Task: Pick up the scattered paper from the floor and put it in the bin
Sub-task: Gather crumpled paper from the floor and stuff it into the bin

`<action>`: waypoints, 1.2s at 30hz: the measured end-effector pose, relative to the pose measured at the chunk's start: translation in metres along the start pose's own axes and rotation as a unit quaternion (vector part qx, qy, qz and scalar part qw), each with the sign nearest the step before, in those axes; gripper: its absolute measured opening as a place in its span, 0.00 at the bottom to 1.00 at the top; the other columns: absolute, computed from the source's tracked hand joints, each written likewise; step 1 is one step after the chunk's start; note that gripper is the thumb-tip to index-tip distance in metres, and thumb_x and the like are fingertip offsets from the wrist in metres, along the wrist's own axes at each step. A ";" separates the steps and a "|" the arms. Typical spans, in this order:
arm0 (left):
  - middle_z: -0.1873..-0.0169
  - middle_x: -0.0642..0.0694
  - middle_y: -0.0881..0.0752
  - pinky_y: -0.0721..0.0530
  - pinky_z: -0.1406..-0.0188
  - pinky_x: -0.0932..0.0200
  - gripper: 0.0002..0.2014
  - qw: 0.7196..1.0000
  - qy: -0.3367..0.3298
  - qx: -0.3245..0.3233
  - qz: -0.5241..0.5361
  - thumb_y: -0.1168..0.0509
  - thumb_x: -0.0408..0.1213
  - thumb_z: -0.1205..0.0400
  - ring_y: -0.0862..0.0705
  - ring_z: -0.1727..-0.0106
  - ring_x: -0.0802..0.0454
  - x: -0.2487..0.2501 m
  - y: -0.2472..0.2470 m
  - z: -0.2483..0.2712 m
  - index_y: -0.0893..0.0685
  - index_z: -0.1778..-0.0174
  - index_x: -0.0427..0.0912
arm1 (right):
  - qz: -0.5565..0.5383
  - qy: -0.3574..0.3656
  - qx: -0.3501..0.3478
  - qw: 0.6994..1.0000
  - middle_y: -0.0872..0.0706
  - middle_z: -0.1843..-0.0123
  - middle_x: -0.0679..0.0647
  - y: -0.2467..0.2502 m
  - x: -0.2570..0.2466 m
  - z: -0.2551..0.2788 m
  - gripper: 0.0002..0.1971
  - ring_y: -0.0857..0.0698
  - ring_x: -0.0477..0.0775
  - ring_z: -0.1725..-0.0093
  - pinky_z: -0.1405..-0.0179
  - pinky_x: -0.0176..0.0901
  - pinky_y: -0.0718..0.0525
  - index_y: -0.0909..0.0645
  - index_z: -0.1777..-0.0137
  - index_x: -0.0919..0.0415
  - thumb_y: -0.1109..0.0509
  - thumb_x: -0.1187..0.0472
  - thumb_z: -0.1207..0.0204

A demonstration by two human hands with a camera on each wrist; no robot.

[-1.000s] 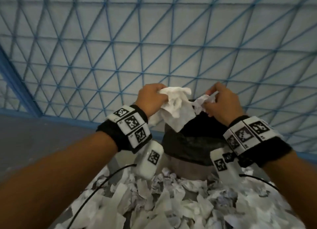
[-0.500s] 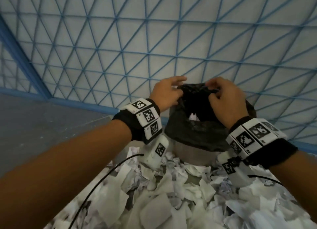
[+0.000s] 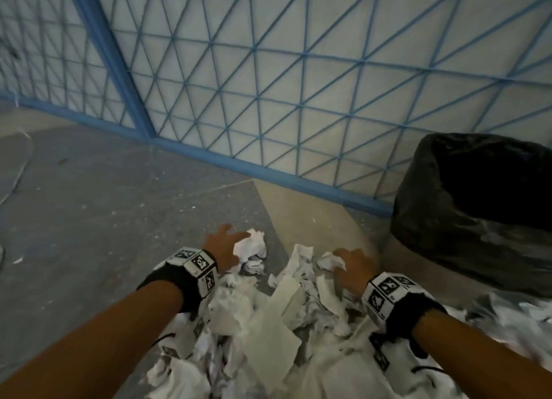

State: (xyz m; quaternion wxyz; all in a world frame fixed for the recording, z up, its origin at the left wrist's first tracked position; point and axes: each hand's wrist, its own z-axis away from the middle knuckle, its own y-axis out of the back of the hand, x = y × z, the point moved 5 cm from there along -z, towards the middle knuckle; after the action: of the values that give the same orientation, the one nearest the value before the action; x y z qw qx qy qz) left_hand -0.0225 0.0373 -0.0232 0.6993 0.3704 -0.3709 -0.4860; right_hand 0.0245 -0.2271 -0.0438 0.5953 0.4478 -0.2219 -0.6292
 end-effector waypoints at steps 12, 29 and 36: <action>0.26 0.42 0.32 0.27 0.28 0.44 0.21 0.997 -0.059 -0.022 0.036 0.34 0.42 0.22 0.26 0.30 0.36 0.024 -0.059 -0.027 0.25 0.32 0.52 | 0.106 0.157 -0.052 0.981 0.40 0.21 0.57 -0.063 -0.063 -0.024 0.24 0.35 0.68 0.28 0.27 0.56 0.31 0.36 0.25 0.46 0.41 0.63 0.20; 0.43 0.34 0.13 0.18 0.41 0.44 0.16 0.899 -0.097 0.076 0.421 0.23 0.36 0.35 0.15 0.42 0.37 0.111 0.119 0.062 0.12 0.51 0.42 | -0.171 0.227 0.296 0.912 0.16 0.43 0.63 0.150 -0.056 0.123 0.12 0.17 0.60 0.40 0.40 0.46 0.24 0.15 0.46 0.62 0.35 0.71 0.27; 0.46 0.32 0.14 0.17 0.44 0.50 0.17 0.792 -0.241 0.067 0.557 0.27 0.30 0.28 0.16 0.48 0.44 0.245 0.165 0.106 0.15 0.43 0.31 | -0.260 0.169 0.440 0.843 0.15 0.53 0.53 0.260 0.028 0.179 0.11 0.18 0.48 0.48 0.54 0.28 0.24 0.14 0.50 0.61 0.32 0.71 0.29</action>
State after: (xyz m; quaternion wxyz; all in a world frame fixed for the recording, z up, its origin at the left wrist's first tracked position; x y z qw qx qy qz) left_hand 0.0130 -0.1719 0.2081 0.7107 0.0164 -0.7007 -0.0599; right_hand 0.0223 -0.3495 0.2491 0.1785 0.8033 -0.2476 -0.5115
